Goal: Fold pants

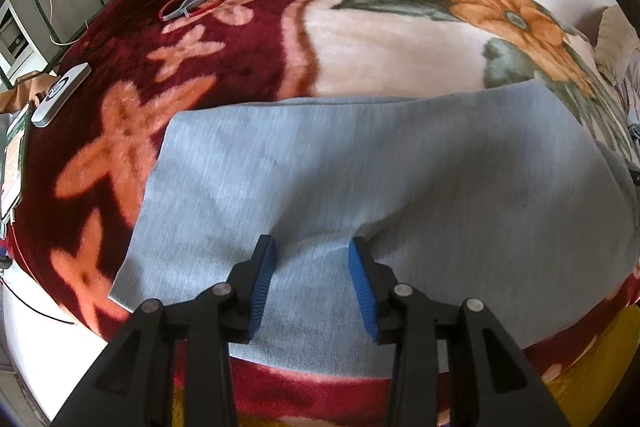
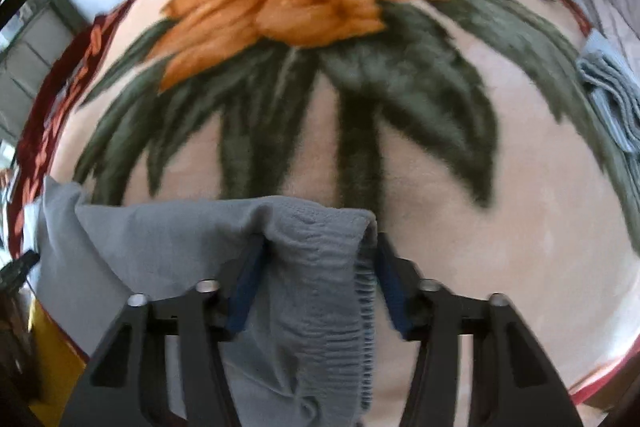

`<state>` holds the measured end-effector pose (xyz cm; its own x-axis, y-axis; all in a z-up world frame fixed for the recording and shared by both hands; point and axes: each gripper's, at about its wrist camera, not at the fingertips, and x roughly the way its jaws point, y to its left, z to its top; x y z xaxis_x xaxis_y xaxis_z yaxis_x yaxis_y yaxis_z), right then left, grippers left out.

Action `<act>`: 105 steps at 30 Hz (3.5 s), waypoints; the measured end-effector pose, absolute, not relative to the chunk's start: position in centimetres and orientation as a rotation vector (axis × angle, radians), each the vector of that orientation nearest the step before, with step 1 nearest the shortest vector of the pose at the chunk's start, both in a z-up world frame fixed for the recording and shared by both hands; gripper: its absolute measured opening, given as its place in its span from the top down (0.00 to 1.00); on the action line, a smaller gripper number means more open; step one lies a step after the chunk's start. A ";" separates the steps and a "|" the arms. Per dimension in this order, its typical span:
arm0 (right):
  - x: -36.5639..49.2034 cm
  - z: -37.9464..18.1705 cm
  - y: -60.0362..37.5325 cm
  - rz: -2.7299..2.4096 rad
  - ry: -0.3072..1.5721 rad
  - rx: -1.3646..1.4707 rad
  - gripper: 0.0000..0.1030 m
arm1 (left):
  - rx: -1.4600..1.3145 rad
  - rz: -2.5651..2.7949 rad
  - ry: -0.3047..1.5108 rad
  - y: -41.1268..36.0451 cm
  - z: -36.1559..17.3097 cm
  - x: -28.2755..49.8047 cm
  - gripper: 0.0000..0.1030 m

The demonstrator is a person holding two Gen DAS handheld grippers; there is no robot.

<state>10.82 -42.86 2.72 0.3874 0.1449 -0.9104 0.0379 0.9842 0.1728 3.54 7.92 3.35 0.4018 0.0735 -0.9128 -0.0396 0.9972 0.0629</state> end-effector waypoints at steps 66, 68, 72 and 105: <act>2.9 0.7 -25.8 0.131 1.170 0.103 0.55 | 0.145 -0.763 1.246 -9.7 5.3 18.2 0.50; 3.2 0.8 -25.9 0.125 1.191 0.113 0.55 | 0.176 -0.807 1.280 -10.6 4.8 18.5 0.50; 3.7 1.3 -26.3 0.125 1.213 0.160 0.55 | 0.256 -0.858 1.307 -12.0 3.9 18.0 0.50; 5.6 5.3 -29.1 0.146 1.166 0.103 0.55 | 0.103 -0.817 1.221 -11.7 4.4 8.1 0.95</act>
